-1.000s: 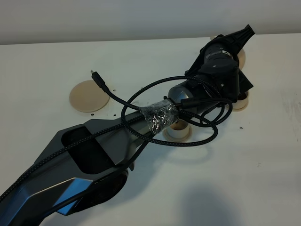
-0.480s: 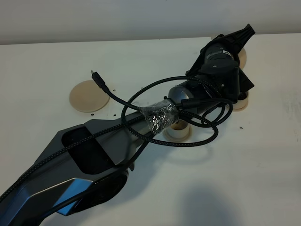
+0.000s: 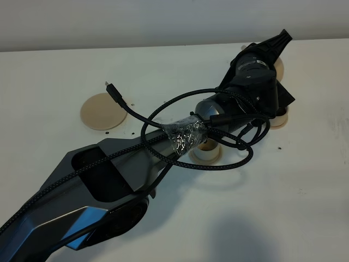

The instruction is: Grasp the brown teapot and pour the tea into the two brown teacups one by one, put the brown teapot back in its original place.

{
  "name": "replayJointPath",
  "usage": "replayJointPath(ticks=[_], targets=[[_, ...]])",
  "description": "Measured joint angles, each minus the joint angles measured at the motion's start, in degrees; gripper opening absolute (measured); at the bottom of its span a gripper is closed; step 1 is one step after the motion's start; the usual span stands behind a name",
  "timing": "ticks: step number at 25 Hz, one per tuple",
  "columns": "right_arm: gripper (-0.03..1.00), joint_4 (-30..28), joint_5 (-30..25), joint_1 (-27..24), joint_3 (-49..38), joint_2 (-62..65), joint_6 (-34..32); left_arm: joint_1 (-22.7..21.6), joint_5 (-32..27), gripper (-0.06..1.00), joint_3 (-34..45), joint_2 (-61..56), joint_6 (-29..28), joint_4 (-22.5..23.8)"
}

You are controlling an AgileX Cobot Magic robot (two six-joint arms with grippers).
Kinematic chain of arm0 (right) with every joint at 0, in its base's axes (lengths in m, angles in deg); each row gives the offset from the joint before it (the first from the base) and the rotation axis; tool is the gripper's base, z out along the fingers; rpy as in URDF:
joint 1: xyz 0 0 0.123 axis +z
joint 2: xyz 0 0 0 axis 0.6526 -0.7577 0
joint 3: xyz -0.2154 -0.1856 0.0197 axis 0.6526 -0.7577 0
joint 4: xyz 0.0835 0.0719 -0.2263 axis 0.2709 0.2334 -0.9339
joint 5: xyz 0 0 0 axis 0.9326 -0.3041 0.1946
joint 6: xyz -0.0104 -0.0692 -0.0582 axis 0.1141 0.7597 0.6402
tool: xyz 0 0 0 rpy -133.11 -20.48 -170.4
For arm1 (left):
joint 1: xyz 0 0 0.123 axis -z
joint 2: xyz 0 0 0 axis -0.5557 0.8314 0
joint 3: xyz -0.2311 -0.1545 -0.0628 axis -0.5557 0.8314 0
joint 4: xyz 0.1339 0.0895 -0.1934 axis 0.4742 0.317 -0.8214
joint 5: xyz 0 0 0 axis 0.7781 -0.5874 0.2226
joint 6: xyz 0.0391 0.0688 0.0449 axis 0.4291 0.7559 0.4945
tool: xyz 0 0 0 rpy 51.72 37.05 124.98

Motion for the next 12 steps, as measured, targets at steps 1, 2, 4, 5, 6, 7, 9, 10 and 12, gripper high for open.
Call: replayJointPath(ticks=[1,2,4,5,6,7,9,10,12], targets=[[-0.02,0.0,0.0,0.0,0.0,0.0,0.0,0.0,-0.52,0.16,0.0,0.0,-0.71,0.0],[-0.02,0.0,0.0,0.0,0.0,0.0,0.0,0.0,-0.99,0.16,0.0,0.0,-1.38,0.0],[-0.02,0.0,0.0,0.0,0.0,0.0,0.0,0.0,-1.63,0.16,0.0,0.0,-2.34,0.0],[-0.02,0.0,0.0,0.0,0.0,0.0,0.0,0.0,-1.9,0.16,0.0,0.0,-2.6,-0.07],[-0.02,0.0,0.0,0.0,0.0,0.0,0.0,0.0,-2.14,0.16,0.0,0.0,-2.95,-0.42],[-0.02,0.0,0.0,0.0,0.0,0.0,0.0,0.0,-2.23,0.16,0.0,0.0,-3.36,-0.89],[-0.02,0.0,0.0,0.0,0.0,0.0,0.0,0.0,-2.34,0.16,0.0,0.0,-4.17,-1.74],[-0.02,0.0,0.0,0.0,0.0,0.0,0.0,-0.11,-2.34,0.16,0.0,0.0,-4.63,-2.29],[-0.02,0.0,0.0,0.0,0.0,0.0,0.0,-0.18,-2.34,0.16,0.0,0.0,-5.5,-2.96]])
